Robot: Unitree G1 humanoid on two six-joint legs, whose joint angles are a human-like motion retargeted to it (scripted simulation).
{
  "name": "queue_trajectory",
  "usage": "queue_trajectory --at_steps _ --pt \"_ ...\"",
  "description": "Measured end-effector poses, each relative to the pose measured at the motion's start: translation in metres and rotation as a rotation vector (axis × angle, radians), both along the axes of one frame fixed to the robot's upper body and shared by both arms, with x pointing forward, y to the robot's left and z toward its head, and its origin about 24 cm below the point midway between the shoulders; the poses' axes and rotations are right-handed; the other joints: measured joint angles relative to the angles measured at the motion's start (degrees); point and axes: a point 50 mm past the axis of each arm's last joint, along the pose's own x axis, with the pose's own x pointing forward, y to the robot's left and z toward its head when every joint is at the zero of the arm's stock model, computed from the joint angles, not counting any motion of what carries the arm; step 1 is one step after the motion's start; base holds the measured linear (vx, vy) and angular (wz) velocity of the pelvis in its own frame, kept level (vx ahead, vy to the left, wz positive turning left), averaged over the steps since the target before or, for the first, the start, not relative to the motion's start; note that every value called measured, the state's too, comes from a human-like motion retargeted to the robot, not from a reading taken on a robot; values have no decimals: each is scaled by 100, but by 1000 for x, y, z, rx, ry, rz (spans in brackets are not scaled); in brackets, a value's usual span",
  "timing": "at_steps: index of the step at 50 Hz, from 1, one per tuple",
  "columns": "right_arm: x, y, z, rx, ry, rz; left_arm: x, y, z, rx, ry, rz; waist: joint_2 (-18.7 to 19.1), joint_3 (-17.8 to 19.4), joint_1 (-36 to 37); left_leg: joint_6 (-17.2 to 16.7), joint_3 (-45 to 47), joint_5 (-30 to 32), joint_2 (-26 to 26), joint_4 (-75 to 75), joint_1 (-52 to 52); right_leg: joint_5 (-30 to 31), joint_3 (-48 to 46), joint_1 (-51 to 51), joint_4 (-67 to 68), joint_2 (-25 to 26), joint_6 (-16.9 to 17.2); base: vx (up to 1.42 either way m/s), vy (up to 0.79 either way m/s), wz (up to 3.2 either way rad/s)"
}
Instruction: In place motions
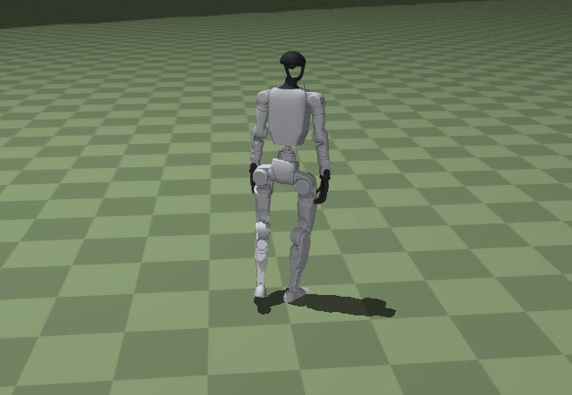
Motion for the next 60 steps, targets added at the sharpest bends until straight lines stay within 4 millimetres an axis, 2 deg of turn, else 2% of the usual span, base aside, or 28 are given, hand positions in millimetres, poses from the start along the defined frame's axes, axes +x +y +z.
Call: queue_trajectory --at_steps 2,3,5,7,8,9,10,14,20,24,28,32,35,37,40,43,45,50,52,53,54,57,60 --pt "16 5 2 16 -51 12 -1 -2 0 -9 8 12 65 168 173 -2 -587 35 -261 -823 -148 100 101 115 -158 211 -64 -22 10 -183" --pt "22 8 3 27 -71 20 -2 -2 0 -10 11 14 131 251 272 -133 -975 97 -368 -1260 -189 121 158 181 -218 370 -109 -13 5 -181" --pt "31 15 4 52 -97 39 -7 0 0 -4 18 11 304 435 443 -441 -1775 916 -411 -2077 -174 85 219 416 -321 715 -168 -1 0 -150" --pt "30 20 4 73 -95 69 -18 0 -1 -3 44 2 313 427 245 -105 -1306 507 -487 -2222 5 18 158 505 -276 696 -164 17 -1 -58" --pt "28 23 4 83 -84 97 -25 0 -2 -10 63 9 425 371 147 -167 -185 409 -36 -2288 187 -28 265 418 -128 790 -166 21 5 -72" --pt "26 25 3 87 -71 128 -31 -3 -2 -22 81 26 546 319 51 -187 -311 418 26 -2343 203 -43 367 345 -37 891 -160 17 8 -100" --pt "23 28 2 89 -57 160 -36 -7 -3 -38 100 47 670 268 -43 -185 -1061 481 -107 -2392 138 -42 467 278 26 997 -150 4 5 -82" --pt "14 34 0 105 -54 99 -31 -14 -3 -56 89 88 683 454 -316 -258 -1036 528 -80 -2502 332 5 439 501 -67 1019 -103 -2 1 -15" --pt "-24 24 -4 96 83 21 -29 -1 -2 -7 89 -52 721 207 -176 -320 -1091 471 -148 -2533 359 -125 436 575 -59 1020 -49 17 1 -8" --pt "-30 17 -4 62 101 37 -22 4 -1 3 75 -90 641 178 759 -441 -488 374 16 -2452 369 -179 1445 619 98 1126 180 6 3 -126" --pt "-30 14 -4 54 89 23 -21 4 0 7 63 -126 658 210 1100 -445 -669 397 11 -2370 261 -234 1863 602 172 1148 288 3 7 50" --pt "-26 7 -3 45 70 -10 -24 -1 -1 4 76 -157 627 235 764 -397 -1888 716 -451 -2239 -137 -450 -75 561 152 615 -108 -5 13 269" --pt "-22 -4 -2 28 70 0 -25 -12 -3 -20 86 -135 478 326 1148 -296 -2089 645 -705 -2228 -289 -600 -355 512 256 267 -48 -16 13 212" --pt "-22 -12 -1 -3 71 19 -30 -20 -4 -48 98 -86 450 306 1164 -144 -1303 248 -582 -2263 -286 -634 -968 559 155 98 -71 -12 11 282" --pt "-24 -20 0 -55 75 45 -41 -24 -5 -85 126 4 387 128 1081 -116 652 -450 -105 -2256 -119 -726 -1740 595 36 -138 3 -7 0 302" --pt "-29 -20 0 -56 84 25 -47 -14 -3 -54 136 64 347 -66 794 -546 2946 -809 392 -2204 260 -810 -2613 676 -78 -313 116 -2 -10 349" --pt "-33 -16 -1 -40 88 -3 -47 -6 -2 -25 137 76 362 -188 617 -682 4287 -695 593 -2208 541 -850 -3361 845 -183 -380 226 1 -17 351" --pt "-44 -13 -2 -11 94 -76 -25 8 0 21 101 52 540 -357 514 -418 3631 6 810 -2254 431 -818 -5093 1361 -394 -276 480 5 -12 287" --pt "-49 -15 -2 -19 107 -90 -15 5 0 23 68 46 623 -466 688 -641 3979 114 797 -2411 567 -837 -5490 1469 -394 -189 555 7 0 169" --pt "-51 -16 -2 -23 115 -94 -10 3 0 22 49 47 718 -518 765 -902 4263 191 813 -2549 625 -859 -5672 1516 -379 -94 596 7 0 143" --pt "-52 -18 -2 -31 123 -94 -6 -1 -1 18 33 50 807 -572 821 -1022 4170 248 806 -2672 601 -865 -5820 1551 -366 -22 636 7 -1 132" --pt "-53 -23 -1 -52 138 -86 -1 -12 -2 -8 9 76 913 -686 886 -1059 3528 238 795 -2692 353 -797 -6119 1628 -389 18 694 5 -3 100" --pt "-46 -20 -1 -39 112 -114 4 -17 -2 -22 0 80 835 -558 1009 -1005 3306 154 735 -2579 293 -697 -6293 1769 -430 -39 746 -8 -10 71"
